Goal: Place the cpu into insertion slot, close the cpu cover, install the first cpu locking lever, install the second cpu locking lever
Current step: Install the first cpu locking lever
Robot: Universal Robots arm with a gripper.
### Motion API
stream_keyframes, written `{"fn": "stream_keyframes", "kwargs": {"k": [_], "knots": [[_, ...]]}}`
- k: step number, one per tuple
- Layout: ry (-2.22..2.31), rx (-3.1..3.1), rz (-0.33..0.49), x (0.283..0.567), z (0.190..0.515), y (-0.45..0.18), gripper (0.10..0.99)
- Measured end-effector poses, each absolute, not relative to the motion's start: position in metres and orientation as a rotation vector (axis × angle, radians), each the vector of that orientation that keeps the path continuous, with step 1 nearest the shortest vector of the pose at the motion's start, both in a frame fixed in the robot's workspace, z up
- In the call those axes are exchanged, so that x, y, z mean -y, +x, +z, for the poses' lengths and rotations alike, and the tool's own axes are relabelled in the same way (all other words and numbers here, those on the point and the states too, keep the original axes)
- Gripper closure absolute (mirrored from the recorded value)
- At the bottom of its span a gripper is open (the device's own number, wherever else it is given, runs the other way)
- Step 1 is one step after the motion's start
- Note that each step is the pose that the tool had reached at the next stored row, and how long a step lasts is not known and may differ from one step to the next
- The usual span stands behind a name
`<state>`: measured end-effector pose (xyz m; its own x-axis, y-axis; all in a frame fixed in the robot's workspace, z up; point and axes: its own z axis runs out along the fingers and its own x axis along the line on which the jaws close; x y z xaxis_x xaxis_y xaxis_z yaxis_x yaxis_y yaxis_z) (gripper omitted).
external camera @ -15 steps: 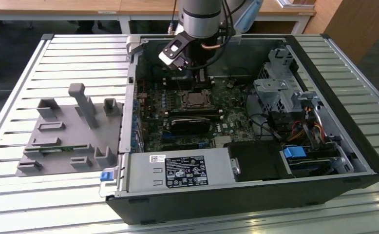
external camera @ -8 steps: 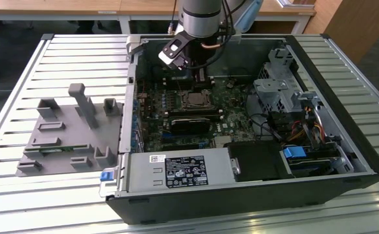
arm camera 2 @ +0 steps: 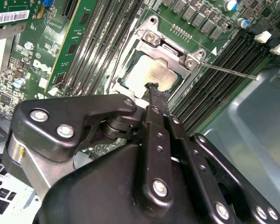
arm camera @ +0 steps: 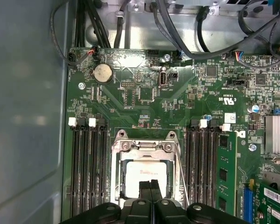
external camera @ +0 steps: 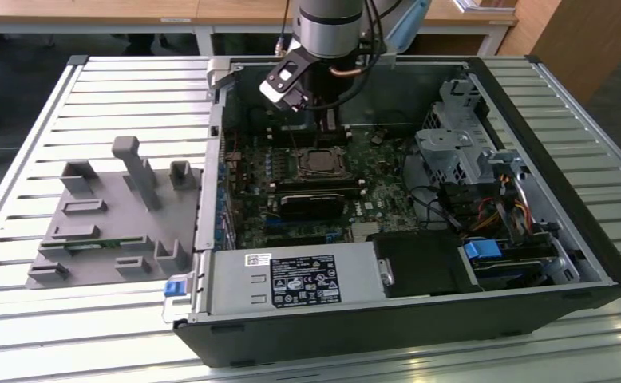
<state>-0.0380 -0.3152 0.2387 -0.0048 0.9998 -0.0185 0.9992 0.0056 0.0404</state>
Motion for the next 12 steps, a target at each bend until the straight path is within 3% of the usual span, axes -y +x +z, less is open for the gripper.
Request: {"fn": "stream_keyframes", "kwargs": {"k": [12], "knots": [[2.186, -2.198, 0.025, 0.3152, 0.2422, -0.0380, 0.961]]}}
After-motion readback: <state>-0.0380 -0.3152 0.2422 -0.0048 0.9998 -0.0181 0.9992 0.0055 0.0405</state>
